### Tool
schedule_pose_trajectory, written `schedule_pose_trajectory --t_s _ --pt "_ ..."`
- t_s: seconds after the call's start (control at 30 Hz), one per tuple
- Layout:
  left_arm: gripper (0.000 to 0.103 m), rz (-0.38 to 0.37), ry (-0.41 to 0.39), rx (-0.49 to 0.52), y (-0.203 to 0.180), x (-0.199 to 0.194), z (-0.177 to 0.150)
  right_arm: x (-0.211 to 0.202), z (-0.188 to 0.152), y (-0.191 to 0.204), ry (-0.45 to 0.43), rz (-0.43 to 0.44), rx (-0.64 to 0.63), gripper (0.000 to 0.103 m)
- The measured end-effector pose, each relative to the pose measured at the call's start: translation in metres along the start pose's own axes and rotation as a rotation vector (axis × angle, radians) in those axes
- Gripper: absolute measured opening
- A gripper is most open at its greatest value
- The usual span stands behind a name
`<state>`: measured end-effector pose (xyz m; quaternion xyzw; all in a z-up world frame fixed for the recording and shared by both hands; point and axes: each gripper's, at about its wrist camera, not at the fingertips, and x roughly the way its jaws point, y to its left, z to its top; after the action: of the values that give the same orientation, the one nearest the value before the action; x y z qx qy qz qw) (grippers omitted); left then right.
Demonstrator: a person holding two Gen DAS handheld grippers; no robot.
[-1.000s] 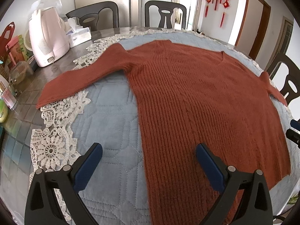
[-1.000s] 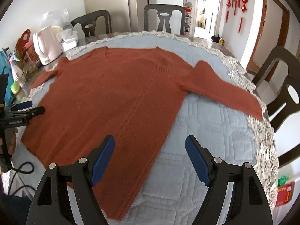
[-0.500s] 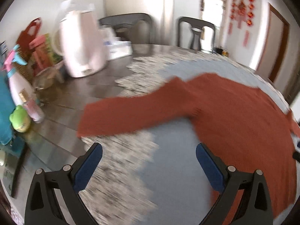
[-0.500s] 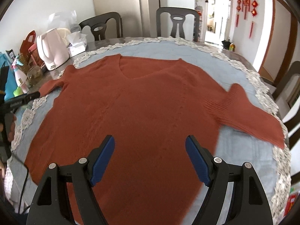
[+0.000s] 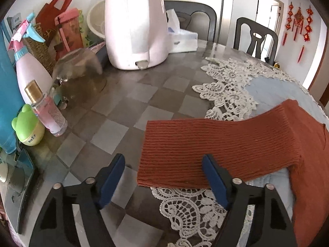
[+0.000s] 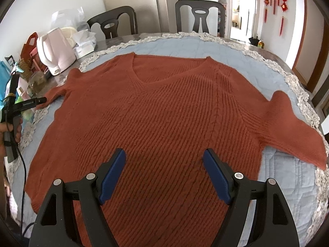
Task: Fold small clothes
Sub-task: 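Move the left gripper to the sweater sleeve cuff and close on it, then carry the sleeve across the sweater chest with the left gripper and release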
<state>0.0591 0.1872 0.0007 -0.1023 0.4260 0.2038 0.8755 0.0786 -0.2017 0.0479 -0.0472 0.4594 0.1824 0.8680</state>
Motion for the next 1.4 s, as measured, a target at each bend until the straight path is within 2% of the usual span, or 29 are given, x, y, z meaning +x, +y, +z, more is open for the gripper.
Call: schedule_pose_trajectory --t_s 0.07,0.13,0.23,0.27,0.3,0.4,0.5,0.67,0.77,0.87,1.03,1.17,1.27,1.33,1.4 --pt "0.073 -0.020 -0.003 -0.013 0.002 0.001 0.000 0.001 -0.001 -0.002 0.005 -0.001 0.003 0.078" --pt "0.066 -0.030 -0.005 -0.016 0.002 0.001 0.000 0.002 -0.001 -0.002 0.005 -0.002 0.002 0.078" --pt "0.047 -0.038 -0.010 -0.008 0.000 0.001 0.002 0.003 -0.003 -0.002 0.001 -0.006 -0.004 0.078" --pt "0.032 -0.044 -0.010 -0.008 0.000 0.001 0.003 0.004 -0.004 -0.002 -0.001 -0.011 -0.011 0.078" --pt "0.023 -0.058 -0.005 -0.009 0.001 0.002 0.005 0.004 -0.004 -0.001 -0.003 -0.016 -0.019 0.078" --pt "0.015 -0.081 -0.006 -0.007 -0.001 -0.001 0.010 0.005 -0.006 0.003 -0.005 -0.043 -0.055 0.078" --pt "0.014 -0.091 -0.044 0.012 -0.005 -0.013 0.016 0.006 -0.006 0.005 -0.007 -0.052 -0.063 0.078" --pt "0.014 -0.158 -0.116 0.038 -0.019 -0.048 0.034 0.006 -0.007 0.004 -0.010 -0.049 -0.060 0.078" --pt "0.014 -0.246 -0.149 0.072 -0.045 -0.071 0.044 0.006 -0.007 0.004 -0.010 -0.049 -0.060 0.078" --pt "0.013 -0.361 -0.157 0.129 -0.086 -0.084 0.050 0.006 -0.007 0.004 -0.010 -0.048 -0.059 0.078" --pt "0.014 -0.548 -0.083 0.242 -0.174 -0.071 0.041 0.005 -0.006 0.002 -0.015 -0.035 -0.047 0.078" --pt "0.015 -0.688 0.052 0.292 -0.232 -0.037 0.028 -0.001 -0.003 -0.003 -0.013 -0.009 -0.010 0.078" --pt "0.021 -0.730 0.105 0.300 -0.244 -0.031 0.022 -0.008 0.002 -0.007 -0.033 0.030 0.033 0.078" --pt "0.033 -0.780 0.062 0.294 -0.233 -0.048 0.023 -0.011 0.007 -0.009 -0.045 0.055 0.059 0.078" --pt "0.043 -0.787 -0.009 0.283 -0.211 -0.067 0.027 -0.012 0.016 -0.008 -0.055 0.096 0.083 0.078"
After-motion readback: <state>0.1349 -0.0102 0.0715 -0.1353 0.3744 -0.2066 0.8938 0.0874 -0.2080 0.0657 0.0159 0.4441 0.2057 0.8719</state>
